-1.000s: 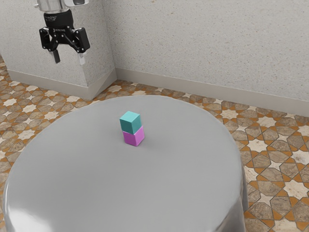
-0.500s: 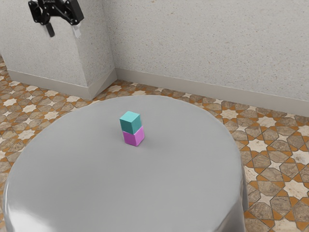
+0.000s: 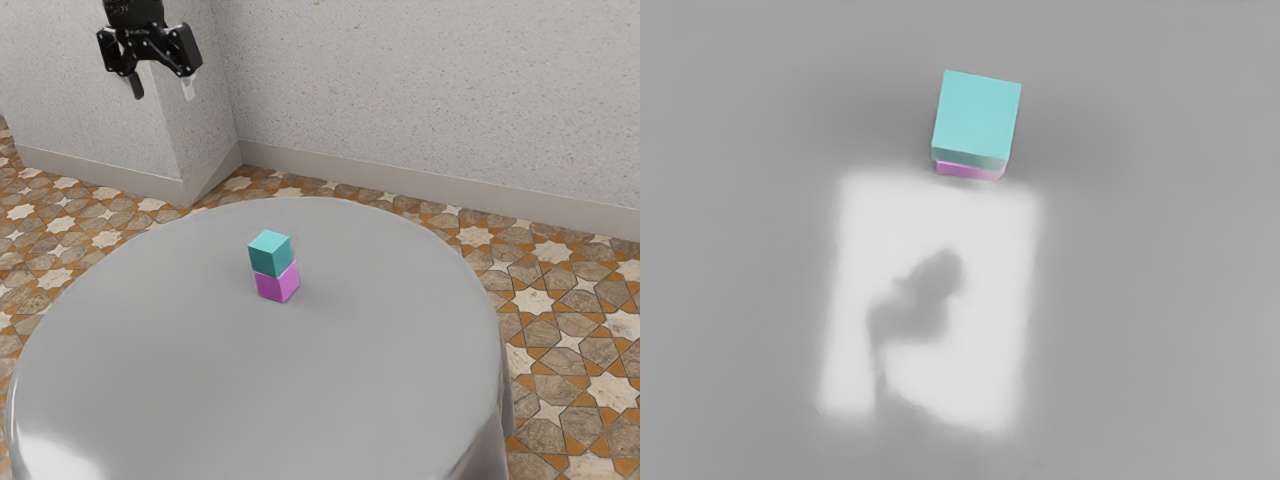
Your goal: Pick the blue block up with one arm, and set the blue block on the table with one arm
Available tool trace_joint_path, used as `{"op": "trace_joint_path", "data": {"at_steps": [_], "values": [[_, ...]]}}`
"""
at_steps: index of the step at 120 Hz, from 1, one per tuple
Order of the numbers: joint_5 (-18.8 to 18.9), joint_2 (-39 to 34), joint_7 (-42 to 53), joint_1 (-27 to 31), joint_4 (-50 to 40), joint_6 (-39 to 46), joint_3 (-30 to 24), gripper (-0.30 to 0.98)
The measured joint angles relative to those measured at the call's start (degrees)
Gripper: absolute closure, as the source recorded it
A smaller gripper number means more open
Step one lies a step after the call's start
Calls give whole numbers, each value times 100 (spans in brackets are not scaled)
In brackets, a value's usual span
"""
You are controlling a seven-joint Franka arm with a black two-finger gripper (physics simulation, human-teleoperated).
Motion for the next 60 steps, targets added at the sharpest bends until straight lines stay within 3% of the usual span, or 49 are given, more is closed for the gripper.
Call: {"op": "trace_joint_path", "data": {"at_steps": [27,60], "values": [[5,403,-7,-39,-1,490,21,0],[19,1961,0,-185,661,1415,40,0]]}}
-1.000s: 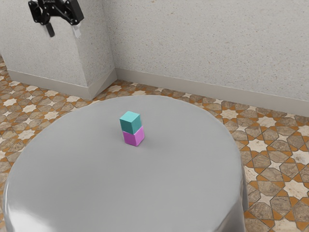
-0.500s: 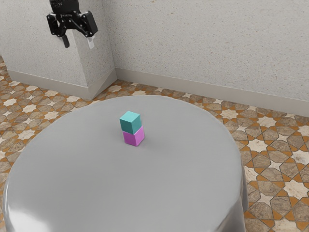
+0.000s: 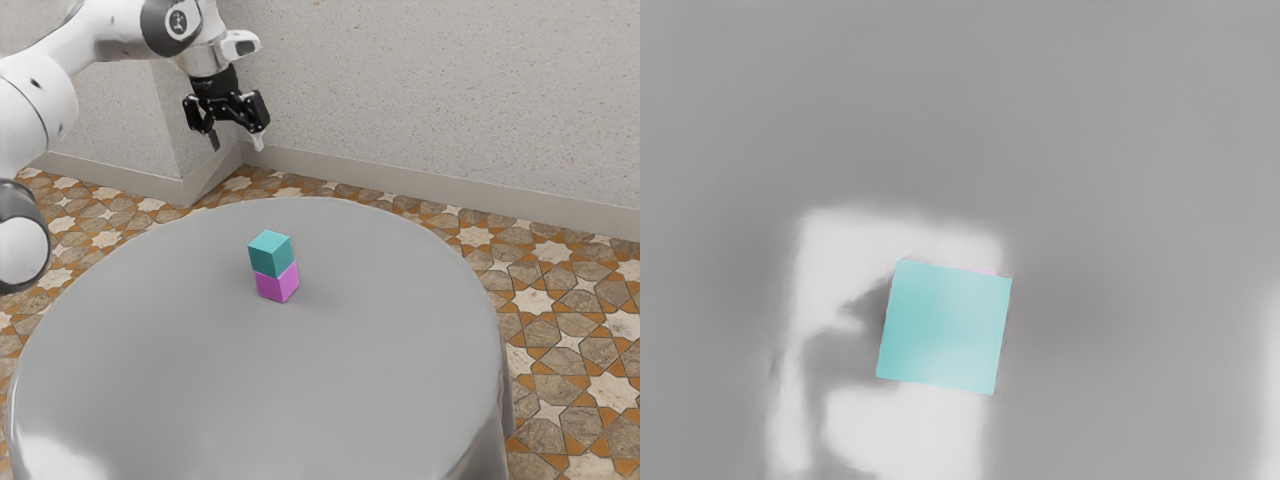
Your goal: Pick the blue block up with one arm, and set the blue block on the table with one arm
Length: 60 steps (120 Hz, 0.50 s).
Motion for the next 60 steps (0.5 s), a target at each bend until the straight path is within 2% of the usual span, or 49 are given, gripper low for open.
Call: {"op": "trace_joint_path", "data": {"at_steps": [16,48,60], "values": [[53,395,-11,-342,144,306,283,0],[324,421,52,-530,19,513,305,0],[424,216,153,-498,-680,723,301,0]]}}
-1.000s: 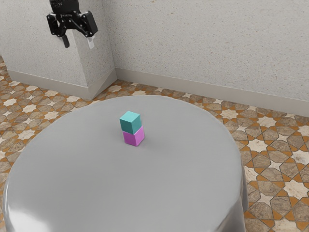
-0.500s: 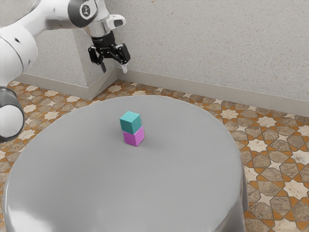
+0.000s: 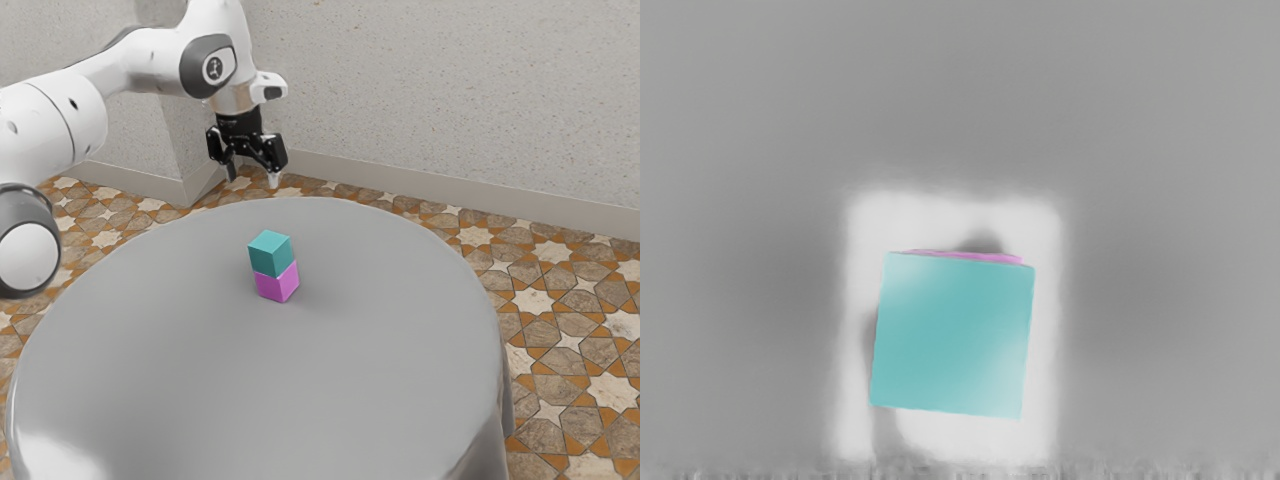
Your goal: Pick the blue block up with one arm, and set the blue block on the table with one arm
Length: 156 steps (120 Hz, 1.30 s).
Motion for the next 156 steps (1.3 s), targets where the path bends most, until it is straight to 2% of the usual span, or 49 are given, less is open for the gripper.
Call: {"op": "trace_joint_path", "data": {"at_steps": [16,54,85,156], "values": [[53,-230,202,47,-980,506,-9,0],[185,-558,656,130,-2173,1463,-110,0],[213,-351,969,103,-2174,1789,-89,0],[219,333,1345,101,-1699,1821,-57,0]]}}
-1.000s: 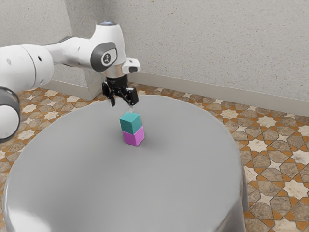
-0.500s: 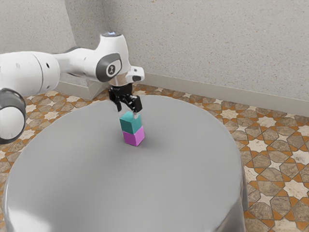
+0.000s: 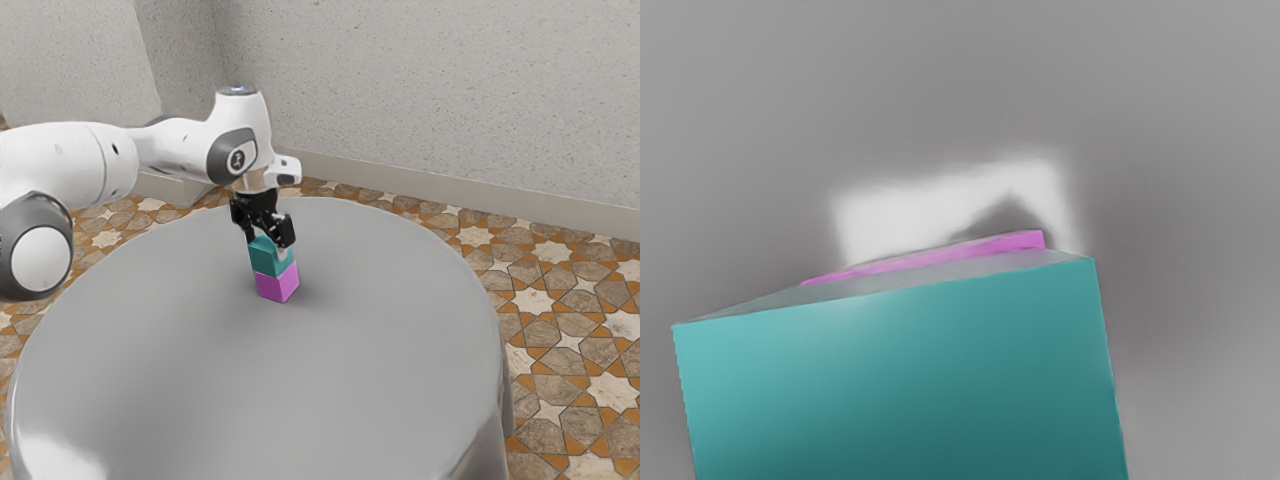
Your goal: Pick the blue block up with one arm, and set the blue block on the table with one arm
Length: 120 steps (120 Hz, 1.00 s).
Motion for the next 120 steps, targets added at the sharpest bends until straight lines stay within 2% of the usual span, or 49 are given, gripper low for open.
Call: {"op": "trace_joint_path", "data": {"at_steps": [31,54,67,96,120], "values": [[2,143,79,14,39,18,1,1],[-1,151,118,4,81,15,-6,22],[4,134,126,-17,92,12,-8,29],[25,13,116,-56,157,-65,-48,38],[37,-144,83,-416,211,-158,-58,41]]}}
